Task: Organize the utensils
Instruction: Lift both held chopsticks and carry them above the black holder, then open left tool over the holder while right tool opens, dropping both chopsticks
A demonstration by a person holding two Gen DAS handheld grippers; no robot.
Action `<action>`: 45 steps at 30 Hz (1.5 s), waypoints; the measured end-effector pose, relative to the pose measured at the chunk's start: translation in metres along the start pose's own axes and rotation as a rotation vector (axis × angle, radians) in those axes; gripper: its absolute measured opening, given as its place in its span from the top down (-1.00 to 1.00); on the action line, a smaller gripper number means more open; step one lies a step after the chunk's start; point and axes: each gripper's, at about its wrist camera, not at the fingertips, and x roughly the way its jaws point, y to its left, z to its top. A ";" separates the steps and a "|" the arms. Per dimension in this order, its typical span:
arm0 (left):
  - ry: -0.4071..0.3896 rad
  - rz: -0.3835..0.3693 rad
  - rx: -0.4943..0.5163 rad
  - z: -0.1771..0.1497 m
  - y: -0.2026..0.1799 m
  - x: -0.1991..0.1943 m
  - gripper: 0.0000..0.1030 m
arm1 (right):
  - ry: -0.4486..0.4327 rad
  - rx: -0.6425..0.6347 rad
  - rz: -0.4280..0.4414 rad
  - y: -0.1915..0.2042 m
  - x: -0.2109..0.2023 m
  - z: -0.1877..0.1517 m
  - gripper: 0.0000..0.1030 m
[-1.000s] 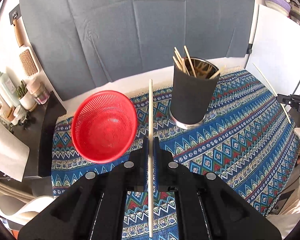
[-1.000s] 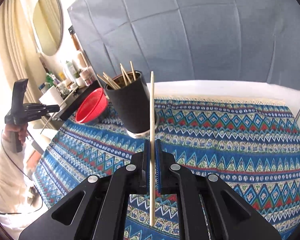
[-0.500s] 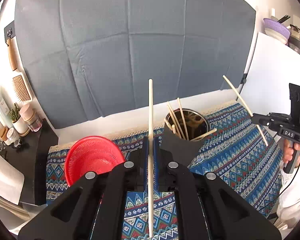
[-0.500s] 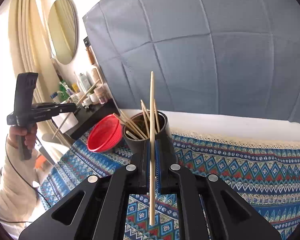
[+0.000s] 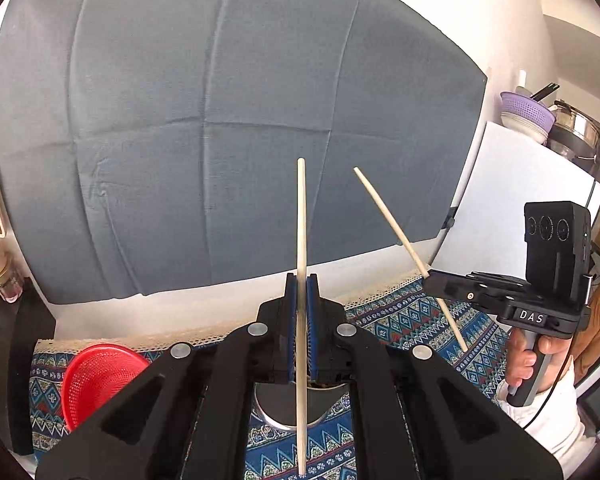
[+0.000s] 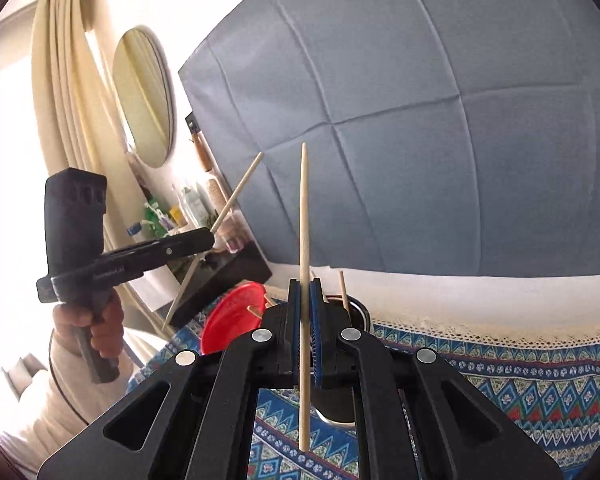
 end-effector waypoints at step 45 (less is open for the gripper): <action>-0.560 0.007 -0.003 -0.097 -0.010 0.064 0.90 | -0.323 0.060 0.077 -0.045 0.086 -0.072 0.91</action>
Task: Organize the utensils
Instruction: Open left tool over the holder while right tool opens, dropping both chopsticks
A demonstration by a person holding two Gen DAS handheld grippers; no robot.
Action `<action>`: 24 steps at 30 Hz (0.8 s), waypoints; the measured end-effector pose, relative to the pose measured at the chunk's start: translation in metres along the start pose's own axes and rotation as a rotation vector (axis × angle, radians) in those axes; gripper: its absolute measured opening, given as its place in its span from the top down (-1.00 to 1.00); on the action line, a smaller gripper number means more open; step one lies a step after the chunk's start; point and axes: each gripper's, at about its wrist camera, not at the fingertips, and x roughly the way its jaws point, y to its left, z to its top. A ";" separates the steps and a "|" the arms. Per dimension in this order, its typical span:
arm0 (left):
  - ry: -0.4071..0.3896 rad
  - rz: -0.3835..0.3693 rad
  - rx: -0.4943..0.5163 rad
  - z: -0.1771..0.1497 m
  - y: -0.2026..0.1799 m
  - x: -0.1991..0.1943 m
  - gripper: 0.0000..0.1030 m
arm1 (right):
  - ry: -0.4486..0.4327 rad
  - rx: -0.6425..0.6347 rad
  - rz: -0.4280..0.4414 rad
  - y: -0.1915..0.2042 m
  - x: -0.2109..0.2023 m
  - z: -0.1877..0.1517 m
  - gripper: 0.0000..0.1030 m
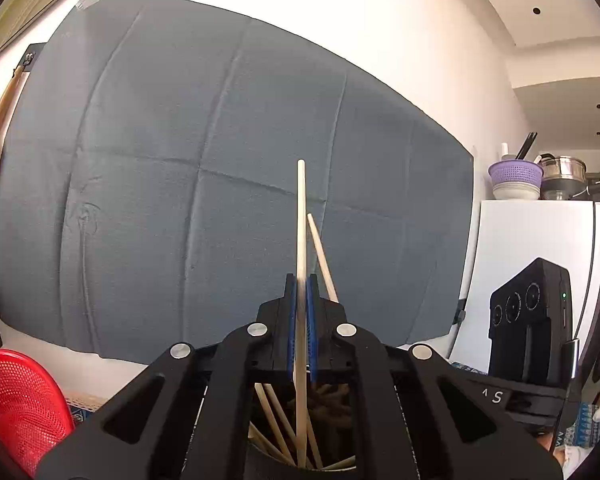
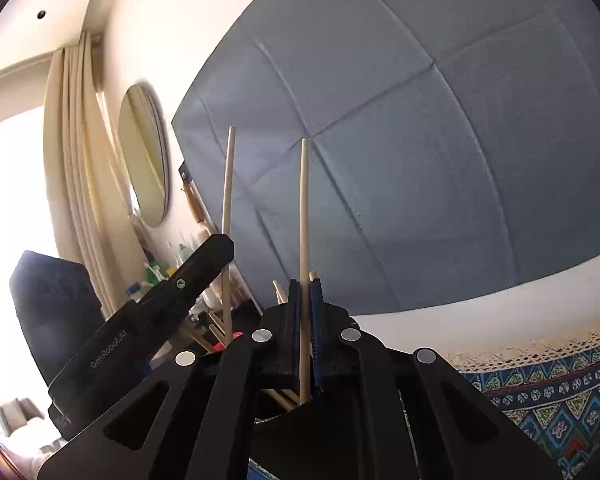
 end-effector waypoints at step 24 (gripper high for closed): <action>0.231 0.067 0.214 -0.007 -0.006 -0.032 0.90 | 0.143 -0.325 -0.270 0.057 -0.026 -0.025 0.88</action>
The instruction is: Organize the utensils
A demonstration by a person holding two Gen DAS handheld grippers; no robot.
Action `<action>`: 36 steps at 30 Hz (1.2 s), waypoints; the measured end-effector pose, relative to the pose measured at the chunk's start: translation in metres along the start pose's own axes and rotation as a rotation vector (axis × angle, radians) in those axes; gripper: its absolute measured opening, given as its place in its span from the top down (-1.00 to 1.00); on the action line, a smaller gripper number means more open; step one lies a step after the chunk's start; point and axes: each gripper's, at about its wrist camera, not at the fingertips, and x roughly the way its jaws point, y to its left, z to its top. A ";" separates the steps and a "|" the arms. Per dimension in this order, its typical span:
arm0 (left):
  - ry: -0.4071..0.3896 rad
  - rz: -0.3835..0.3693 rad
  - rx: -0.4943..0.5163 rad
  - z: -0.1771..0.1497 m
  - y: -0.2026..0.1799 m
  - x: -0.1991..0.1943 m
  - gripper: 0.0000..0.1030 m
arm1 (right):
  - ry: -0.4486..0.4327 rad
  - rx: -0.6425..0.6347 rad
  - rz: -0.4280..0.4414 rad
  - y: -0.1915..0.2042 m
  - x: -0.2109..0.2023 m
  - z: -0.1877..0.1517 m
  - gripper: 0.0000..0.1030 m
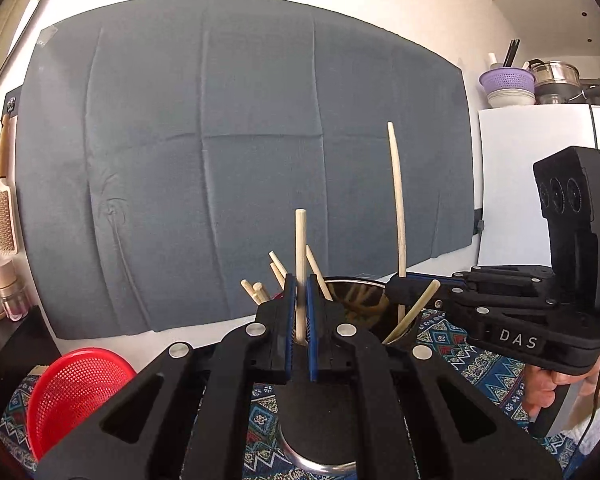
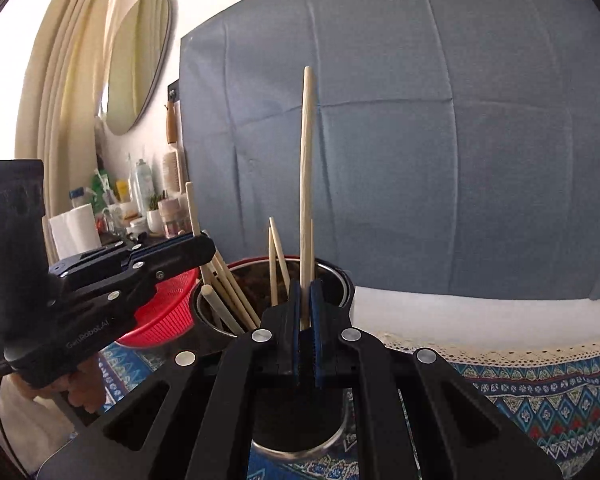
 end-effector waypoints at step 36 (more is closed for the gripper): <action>0.151 0.112 -0.083 -0.025 -0.002 -0.074 -0.88 | -0.024 -0.052 -0.219 0.033 -0.084 -0.015 -0.50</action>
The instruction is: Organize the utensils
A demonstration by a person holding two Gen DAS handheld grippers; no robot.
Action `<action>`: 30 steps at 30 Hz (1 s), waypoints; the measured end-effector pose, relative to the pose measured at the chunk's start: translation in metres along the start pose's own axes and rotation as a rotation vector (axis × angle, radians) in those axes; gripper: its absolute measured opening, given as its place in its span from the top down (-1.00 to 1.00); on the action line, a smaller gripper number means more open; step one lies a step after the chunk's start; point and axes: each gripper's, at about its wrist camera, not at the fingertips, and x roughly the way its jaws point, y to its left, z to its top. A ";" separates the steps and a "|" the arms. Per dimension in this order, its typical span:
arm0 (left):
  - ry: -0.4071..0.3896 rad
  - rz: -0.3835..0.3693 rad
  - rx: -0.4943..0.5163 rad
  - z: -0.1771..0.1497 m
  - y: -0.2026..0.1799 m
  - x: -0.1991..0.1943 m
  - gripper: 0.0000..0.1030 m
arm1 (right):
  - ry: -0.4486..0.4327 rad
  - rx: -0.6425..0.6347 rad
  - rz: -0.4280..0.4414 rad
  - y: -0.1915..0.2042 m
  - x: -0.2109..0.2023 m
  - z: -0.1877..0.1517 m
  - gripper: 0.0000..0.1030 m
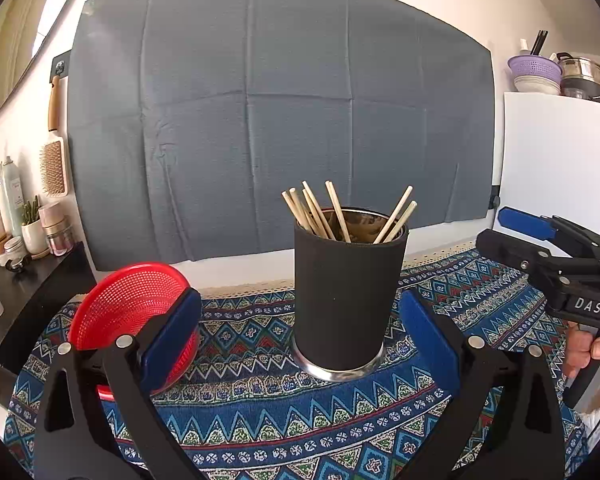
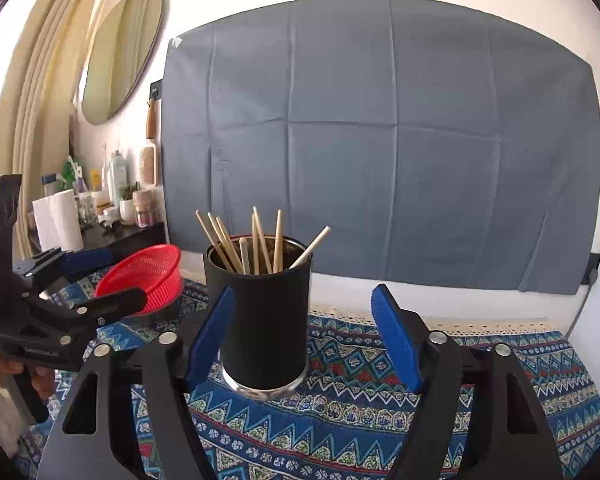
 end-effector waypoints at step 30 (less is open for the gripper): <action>0.061 0.042 -0.052 -0.098 -0.043 -0.128 -0.89 | 0.105 0.103 -0.034 0.037 -0.121 -0.096 -0.82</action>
